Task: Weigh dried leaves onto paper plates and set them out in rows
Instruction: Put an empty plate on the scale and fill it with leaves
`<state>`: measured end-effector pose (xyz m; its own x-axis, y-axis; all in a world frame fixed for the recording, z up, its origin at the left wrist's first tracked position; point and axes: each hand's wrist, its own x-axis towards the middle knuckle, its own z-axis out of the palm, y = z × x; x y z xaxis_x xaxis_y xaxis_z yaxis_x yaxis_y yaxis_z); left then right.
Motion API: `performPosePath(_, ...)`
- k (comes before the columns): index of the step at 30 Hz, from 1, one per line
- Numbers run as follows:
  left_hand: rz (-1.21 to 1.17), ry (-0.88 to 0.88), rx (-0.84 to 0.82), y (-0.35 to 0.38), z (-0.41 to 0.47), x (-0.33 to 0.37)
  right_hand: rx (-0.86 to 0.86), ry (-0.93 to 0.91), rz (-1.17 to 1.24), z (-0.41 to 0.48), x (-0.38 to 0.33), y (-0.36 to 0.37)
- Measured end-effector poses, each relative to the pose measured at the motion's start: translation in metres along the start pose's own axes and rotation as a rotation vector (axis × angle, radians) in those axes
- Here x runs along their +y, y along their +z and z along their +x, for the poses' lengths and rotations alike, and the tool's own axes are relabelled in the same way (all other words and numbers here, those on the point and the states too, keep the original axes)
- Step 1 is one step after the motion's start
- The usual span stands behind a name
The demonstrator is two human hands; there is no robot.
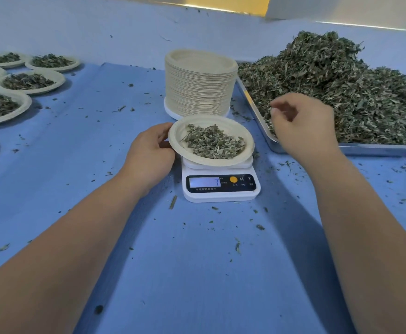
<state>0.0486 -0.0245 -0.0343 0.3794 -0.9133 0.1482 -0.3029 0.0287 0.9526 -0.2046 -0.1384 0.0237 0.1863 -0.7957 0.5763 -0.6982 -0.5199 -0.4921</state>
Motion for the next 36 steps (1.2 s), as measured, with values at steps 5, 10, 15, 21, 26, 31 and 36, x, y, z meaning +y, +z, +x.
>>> performPosePath(5,-0.012,0.012,-0.002,0.000,0.001,0.001,-0.176,-0.140,0.036,-0.009,-0.021,0.006)
performPosePath(10,-0.332,-0.155,0.204,-0.001,0.005,0.009,-0.302,-0.039,-0.177,-0.009,-0.021,0.010)
performPosePath(15,-0.328,-0.230,0.157,0.003,0.003,0.014,-0.439,0.132,-0.119,-0.010,-0.024,0.018)
performPosePath(21,-0.343,-0.272,0.115,0.012,-0.002,0.021,-0.451,0.235,0.023,-0.009,-0.027,0.019)
performPosePath(26,-0.436,-0.305,0.251,0.006,0.003,0.020,-0.457,0.350,0.358,-0.014,-0.040,0.026)
performPosePath(31,-0.506,-0.346,0.356,-0.007,0.007,0.022,-0.486,0.373,0.531,-0.019,-0.056,0.034)
performPosePath(36,-0.549,-0.385,0.443,-0.024,0.016,0.023,-0.480,0.182,0.393,-0.027,-0.070,0.036)
